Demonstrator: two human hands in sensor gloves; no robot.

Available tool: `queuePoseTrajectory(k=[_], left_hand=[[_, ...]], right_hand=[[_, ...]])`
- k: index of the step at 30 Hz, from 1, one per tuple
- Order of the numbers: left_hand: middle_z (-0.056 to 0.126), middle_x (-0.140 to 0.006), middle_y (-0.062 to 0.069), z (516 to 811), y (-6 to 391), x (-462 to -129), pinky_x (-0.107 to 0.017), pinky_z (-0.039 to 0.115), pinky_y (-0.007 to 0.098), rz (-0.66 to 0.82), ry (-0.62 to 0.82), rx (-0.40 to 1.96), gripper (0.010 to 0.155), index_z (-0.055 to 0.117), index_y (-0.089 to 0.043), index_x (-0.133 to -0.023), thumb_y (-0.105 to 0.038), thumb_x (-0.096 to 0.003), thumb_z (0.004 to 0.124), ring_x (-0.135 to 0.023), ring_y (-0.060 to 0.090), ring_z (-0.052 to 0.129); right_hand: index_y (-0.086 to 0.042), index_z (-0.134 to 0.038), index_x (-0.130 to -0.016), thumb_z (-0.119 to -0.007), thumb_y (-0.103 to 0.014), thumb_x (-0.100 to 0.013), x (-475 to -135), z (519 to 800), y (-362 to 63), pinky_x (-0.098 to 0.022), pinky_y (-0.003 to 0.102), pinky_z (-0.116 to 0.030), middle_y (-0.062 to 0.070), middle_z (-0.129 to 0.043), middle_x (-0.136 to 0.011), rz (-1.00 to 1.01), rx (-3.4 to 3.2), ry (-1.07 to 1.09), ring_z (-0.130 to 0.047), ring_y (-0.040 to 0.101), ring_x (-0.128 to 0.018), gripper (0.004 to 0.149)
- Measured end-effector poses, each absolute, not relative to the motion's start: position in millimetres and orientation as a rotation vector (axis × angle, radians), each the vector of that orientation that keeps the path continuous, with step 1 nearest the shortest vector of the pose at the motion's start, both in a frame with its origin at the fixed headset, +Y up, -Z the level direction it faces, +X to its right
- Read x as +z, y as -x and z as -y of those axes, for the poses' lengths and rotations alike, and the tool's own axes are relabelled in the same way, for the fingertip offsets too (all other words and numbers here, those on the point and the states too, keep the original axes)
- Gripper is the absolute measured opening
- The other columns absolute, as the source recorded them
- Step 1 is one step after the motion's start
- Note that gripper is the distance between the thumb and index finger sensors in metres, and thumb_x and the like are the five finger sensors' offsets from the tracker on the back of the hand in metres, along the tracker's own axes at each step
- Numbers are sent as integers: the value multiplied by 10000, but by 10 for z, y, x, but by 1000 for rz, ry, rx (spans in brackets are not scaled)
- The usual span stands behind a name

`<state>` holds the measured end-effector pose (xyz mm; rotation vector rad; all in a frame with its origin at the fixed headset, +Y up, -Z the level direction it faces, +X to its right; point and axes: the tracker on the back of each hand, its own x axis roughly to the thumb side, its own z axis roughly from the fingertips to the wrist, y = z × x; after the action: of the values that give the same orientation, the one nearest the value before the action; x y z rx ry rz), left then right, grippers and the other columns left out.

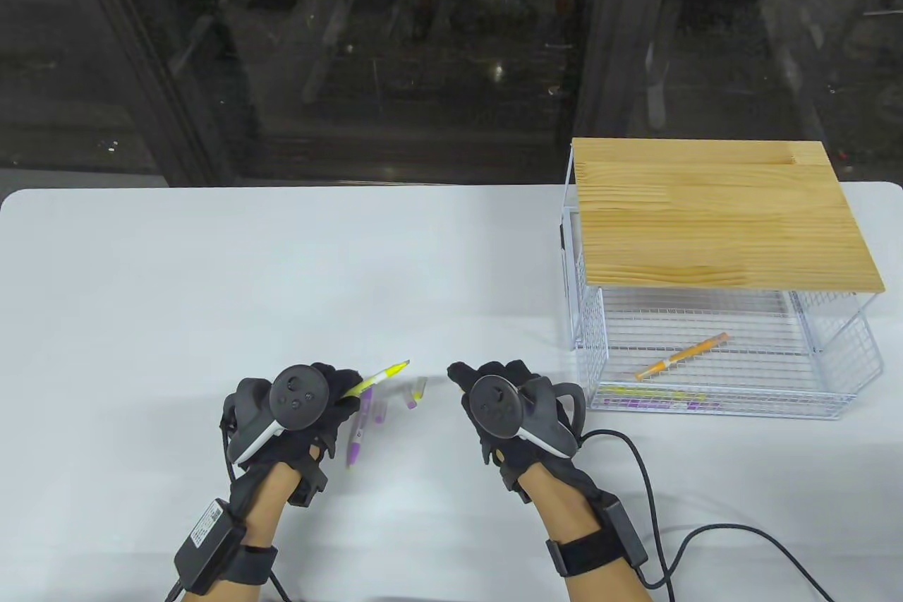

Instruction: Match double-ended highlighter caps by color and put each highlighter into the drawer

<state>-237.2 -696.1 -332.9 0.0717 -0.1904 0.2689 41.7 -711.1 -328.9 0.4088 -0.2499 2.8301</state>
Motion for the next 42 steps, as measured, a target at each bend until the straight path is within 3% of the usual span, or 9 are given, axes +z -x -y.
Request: queuePoseTrajectory(k=[12, 18, 21, 25, 42], left_hand=[[968, -806, -14, 6966, 2322, -3307, -414, 837, 533, 217, -65, 261, 486, 942, -298, -835, -428, -371, 880, -614, 297, 955], [966, -807, -14, 6973, 2279, -3293, -415, 838, 532, 238, -61, 254, 485, 941, -299, -834, -428, -371, 879, -617, 295, 955], [967, -806, -15, 6975, 2253, -3282, -416, 837, 533, 250, -60, 252, 486, 941, -298, -834, -428, -371, 879, -618, 295, 955], [967, -807, -16, 6971, 2215, -3265, -418, 838, 533, 267, -59, 246, 486, 940, -301, -835, -430, -371, 878, -620, 294, 955], [966, -808, -16, 6982, 2092, -3223, -422, 836, 536, 316, -48, 219, 486, 939, -302, -837, -430, -372, 876, -624, 295, 955]], right_hand=[[-298, -755, -869, -854, -358, -401, -3191, 6848, -621, -508, 481, -807, -71, -979, -779, 498, 2549, -333, -984, 252, -656, 482], [-324, -804, -820, -902, -393, -377, -3216, 6861, -716, -525, 487, -786, -76, -990, -765, 410, 2327, -321, -964, 263, -685, 459], [-364, -824, -808, -897, -403, -384, -3243, 6919, -739, -556, 530, -723, -14, -878, -827, 345, 2257, -288, -868, 317, -730, 433], [-368, -819, -819, -889, -401, -407, -3275, 6984, -741, -553, 550, -731, -28, -929, -772, 328, 2227, -276, -915, 292, -676, 419], [-349, -819, -835, -895, -382, -412, -3279, 7075, -588, -550, 550, -747, -35, -971, -799, 254, 2262, -301, -947, 271, -668, 431]])
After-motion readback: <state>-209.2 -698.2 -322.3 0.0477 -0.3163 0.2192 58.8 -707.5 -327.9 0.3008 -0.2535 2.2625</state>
